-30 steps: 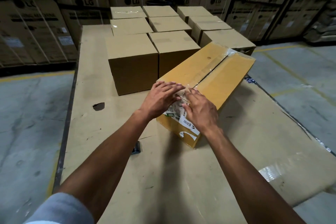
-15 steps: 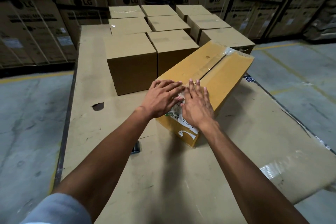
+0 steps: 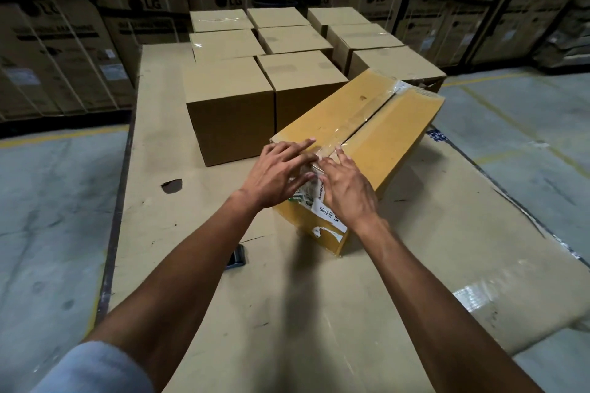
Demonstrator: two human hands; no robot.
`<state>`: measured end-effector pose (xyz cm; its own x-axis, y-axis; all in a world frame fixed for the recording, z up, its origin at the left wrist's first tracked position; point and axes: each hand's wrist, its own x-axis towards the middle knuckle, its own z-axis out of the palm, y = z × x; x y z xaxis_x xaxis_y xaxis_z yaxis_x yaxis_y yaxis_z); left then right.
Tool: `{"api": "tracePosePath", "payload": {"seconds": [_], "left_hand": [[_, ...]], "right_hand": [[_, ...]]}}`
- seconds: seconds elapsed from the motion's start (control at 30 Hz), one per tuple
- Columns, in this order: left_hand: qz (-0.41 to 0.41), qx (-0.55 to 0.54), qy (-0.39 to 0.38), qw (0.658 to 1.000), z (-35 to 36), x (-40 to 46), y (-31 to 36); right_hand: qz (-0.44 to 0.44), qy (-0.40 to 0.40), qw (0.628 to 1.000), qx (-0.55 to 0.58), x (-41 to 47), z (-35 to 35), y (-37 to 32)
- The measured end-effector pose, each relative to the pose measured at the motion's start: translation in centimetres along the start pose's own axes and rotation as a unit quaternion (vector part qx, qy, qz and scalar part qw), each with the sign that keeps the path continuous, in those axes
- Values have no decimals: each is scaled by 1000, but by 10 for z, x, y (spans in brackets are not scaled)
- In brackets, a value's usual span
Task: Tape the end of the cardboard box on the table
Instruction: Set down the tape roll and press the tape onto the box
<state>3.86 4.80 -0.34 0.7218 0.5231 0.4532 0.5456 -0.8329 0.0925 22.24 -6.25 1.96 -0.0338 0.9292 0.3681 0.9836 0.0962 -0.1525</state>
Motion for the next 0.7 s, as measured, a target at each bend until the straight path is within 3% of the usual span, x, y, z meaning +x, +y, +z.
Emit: {"api": "tracePosePath", "payload": {"seconds": [0.2,0.43,0.7], "left_hand": [[-4,34,-37,999,-8,10,3],[-50,-45,-2,998,-2,-8,12],[-40,-10,-18,999,-3,-4,8]], "right_hand": [[30,-104,992,-69,10,-5,-9],[16,14,1000,6,-7,-2,-1],[32,-99,989,-105,8,1,-3]]}}
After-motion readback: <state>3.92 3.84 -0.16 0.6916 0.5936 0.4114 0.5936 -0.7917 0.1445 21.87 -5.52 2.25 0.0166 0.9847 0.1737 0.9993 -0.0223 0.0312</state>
